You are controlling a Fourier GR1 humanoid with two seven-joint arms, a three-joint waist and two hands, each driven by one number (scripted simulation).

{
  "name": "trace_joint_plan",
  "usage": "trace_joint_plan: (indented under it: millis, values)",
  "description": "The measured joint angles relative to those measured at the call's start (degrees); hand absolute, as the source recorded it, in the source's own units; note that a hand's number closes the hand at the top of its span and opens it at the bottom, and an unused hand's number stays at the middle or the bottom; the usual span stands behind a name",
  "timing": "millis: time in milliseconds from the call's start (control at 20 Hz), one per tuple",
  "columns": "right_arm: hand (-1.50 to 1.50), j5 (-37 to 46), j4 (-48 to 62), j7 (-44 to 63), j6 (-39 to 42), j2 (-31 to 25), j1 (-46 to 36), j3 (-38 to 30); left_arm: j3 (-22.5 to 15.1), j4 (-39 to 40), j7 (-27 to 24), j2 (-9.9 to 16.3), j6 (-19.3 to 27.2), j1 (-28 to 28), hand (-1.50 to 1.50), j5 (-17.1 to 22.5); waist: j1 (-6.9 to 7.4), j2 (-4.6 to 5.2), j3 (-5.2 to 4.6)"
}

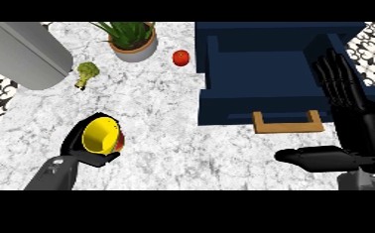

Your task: Pick up the cup, place it into the drawer and close the drawer

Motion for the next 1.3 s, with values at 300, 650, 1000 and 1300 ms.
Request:
trace_joint_plan:
  millis: [300,650,1000,1300]
  values:
    - [-1.5,-0.25,-0.18,1.22,0.05,-0.84,-0.68,-0.9,3.63,-0.82,-0.86,-1.59,0.99,0.18,1.5,5.29,0.29,-0.09,0.01]
    - [-1.5,-0.95,-0.45,0.78,0.86,-1.46,0.31,-1.74,11.49,-1.24,-4.89,-3.34,10.06,-0.27,1.5,12.12,0.43,-0.21,0.12]
    - [-1.5,-0.9,-0.83,0.75,0.72,-1.38,0.97,-2.22,12.03,-4.81,-6.42,-4.55,13.03,-2.21,1.5,13.11,0.67,-0.39,0.2]
    - [-1.5,-1.31,-1.77,1.6,0.54,-1.29,1.52,-2.76,9.3,-11.89,-3.49,-6.25,14.11,-5.33,1.5,12.75,1.17,-0.72,0.3]
